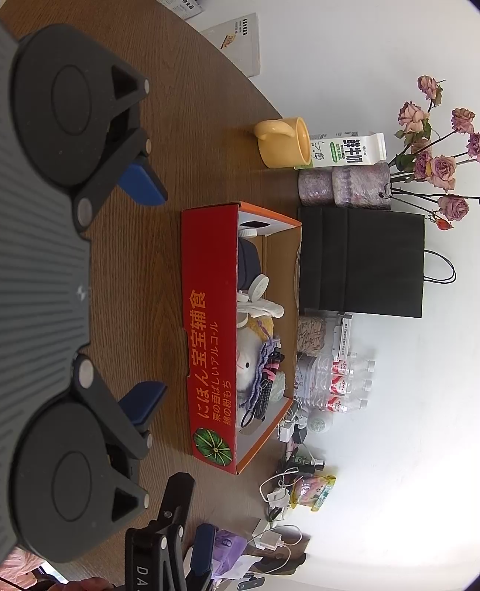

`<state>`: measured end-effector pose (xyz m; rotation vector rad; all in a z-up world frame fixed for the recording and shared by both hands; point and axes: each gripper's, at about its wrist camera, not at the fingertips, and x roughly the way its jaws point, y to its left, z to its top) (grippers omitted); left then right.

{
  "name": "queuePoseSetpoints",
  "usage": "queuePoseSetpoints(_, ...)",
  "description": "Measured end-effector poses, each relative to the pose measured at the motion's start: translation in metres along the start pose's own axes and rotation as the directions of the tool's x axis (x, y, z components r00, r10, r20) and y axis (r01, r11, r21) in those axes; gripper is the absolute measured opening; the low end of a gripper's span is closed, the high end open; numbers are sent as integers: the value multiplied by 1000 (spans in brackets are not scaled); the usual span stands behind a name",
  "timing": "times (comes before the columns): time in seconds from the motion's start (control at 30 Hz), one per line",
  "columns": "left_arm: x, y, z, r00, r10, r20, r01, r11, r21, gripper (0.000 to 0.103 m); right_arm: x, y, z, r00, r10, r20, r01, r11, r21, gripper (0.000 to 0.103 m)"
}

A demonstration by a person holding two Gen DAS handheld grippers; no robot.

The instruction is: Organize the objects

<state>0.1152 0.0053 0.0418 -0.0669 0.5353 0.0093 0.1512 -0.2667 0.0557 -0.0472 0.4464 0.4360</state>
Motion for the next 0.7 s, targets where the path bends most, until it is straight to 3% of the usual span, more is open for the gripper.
queuePoseSetpoints(0.7, 0, 0, -4, 1000, 22, -9, -22, 1000, 0, 103, -1, 2, 0, 1000, 1, -4, -1, 1000, -1, 103)
